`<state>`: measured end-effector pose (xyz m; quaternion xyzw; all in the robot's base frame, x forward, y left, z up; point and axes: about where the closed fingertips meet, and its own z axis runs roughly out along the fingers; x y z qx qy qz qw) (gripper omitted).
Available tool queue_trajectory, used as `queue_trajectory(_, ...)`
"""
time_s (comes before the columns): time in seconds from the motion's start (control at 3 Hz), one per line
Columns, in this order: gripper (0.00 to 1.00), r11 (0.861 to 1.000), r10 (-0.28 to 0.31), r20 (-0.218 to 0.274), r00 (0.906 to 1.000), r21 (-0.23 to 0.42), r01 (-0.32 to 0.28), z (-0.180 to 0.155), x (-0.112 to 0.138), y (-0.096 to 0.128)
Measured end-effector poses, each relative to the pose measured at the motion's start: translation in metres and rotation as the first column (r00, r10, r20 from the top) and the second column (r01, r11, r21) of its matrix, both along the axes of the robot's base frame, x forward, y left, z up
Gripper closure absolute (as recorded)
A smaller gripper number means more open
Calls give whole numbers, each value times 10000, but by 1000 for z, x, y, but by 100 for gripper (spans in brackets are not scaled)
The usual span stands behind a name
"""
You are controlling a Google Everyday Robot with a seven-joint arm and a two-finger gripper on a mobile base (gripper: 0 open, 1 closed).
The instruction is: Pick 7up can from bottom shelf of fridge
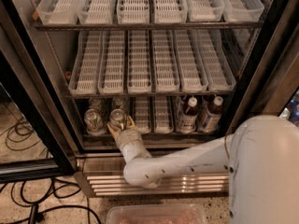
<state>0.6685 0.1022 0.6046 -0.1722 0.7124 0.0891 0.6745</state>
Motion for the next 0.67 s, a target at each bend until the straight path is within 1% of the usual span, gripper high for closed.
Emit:
queue_trajectory(0.33, 100, 9978, 545, -230, 9982, 383, -536, 21, -2, 2)
queue_trajectory(0.67, 100, 9930, 1068, -508, 9930, 553, -1039, 39, -5, 3)
